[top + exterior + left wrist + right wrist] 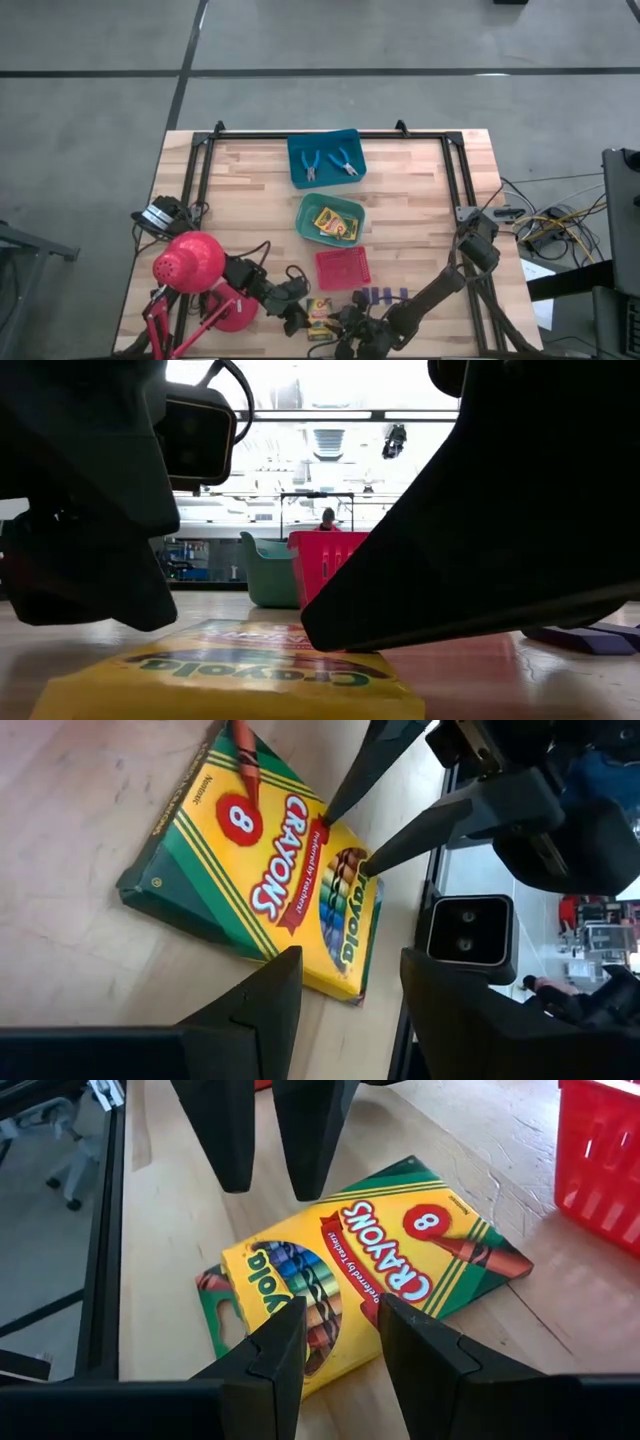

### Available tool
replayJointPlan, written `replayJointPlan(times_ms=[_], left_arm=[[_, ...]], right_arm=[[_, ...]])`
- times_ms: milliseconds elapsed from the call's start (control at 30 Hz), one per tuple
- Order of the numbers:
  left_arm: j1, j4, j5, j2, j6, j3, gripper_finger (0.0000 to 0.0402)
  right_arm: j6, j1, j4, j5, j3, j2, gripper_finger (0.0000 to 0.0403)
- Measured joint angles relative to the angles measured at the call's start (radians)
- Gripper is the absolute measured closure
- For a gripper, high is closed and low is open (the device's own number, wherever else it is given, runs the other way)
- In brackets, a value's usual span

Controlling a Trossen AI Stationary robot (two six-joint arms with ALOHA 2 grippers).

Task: Pick & Place School Supplies
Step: Put the yellow crayon box in the green bin

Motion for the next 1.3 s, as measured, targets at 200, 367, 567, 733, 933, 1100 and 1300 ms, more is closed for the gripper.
replayJointPlan(times_ms=[200,367,567,733,933,1100,1300], left_arm=[[0.0,-0.026,0.012,0.0,-0.06,0.0,0.0225],[0.0,-0.026,0.015,0.0,-0.102,0.0,0.0225],[0.002,-0.025,0.012,0.001,-0.105,0.0,0.0225],[0.007,-0.044,0.012,0.001,-0.119,0.0,0.0225],[0.009,-0.082,0.01,0.001,-0.139,0.002,0.0225],[0.011,-0.083,0.01,0.001,-0.14,0.002,0.0225],[0.011,-0.085,0.01,0.001,-0.14,0.005,0.0225]], right_arm=[[0.002,0.0,-0.001,-0.001,0.0,0.0,0.0278],[0.001,0.0,-0.007,-0.004,0.0,0.002,0.0278],[0.0,0.0,-0.008,-0.005,0.0,0.003,0.0278],[-0.001,0.0,-0.011,-0.02,-0.001,0.003,0.0278],[0.039,0.002,-0.036,-0.03,0.0,0.001,0.0278],[0.043,0.003,-0.037,-0.03,0.0,0.001,0.0278],[0.044,0.003,-0.039,-0.03,-0.001,0.0,0.0278]])
